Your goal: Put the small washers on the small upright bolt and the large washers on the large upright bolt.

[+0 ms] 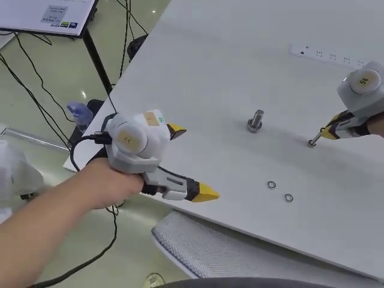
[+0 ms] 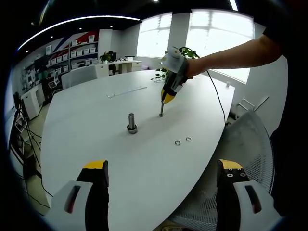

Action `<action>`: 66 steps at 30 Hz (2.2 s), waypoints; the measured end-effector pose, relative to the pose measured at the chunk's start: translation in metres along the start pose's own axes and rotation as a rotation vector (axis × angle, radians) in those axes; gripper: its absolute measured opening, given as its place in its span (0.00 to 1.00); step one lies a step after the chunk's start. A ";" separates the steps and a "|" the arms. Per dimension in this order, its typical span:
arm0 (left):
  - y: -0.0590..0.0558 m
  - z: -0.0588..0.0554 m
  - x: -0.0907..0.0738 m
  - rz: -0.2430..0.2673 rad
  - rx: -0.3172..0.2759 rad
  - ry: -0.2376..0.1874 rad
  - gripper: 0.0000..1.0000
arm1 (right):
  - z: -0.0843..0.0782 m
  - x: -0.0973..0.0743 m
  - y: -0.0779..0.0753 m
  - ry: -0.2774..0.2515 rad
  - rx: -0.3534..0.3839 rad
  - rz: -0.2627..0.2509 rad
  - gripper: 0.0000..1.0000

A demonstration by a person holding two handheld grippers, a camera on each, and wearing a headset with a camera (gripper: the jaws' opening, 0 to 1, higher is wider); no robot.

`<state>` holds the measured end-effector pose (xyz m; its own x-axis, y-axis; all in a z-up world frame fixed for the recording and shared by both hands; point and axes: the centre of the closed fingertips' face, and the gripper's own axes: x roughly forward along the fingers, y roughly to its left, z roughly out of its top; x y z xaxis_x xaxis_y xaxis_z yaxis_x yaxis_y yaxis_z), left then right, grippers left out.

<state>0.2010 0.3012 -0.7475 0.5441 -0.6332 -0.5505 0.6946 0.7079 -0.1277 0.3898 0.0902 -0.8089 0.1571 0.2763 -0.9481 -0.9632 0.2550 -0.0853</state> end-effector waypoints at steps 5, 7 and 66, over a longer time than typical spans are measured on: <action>-0.001 0.000 0.000 -0.001 -0.001 0.003 0.93 | -0.001 0.001 0.000 0.005 -0.003 0.000 0.12; 0.000 -0.001 0.000 -0.001 -0.002 0.002 0.93 | 0.000 0.002 0.000 -0.001 0.000 0.003 0.12; 0.008 -0.011 0.000 -0.005 -0.026 0.031 0.91 | -0.011 0.047 0.005 0.065 -0.020 0.042 0.12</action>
<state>0.2015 0.3104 -0.7573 0.5254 -0.6274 -0.5748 0.6849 0.7126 -0.1518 0.3897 0.0943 -0.8577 0.1023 0.2252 -0.9689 -0.9730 0.2252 -0.0503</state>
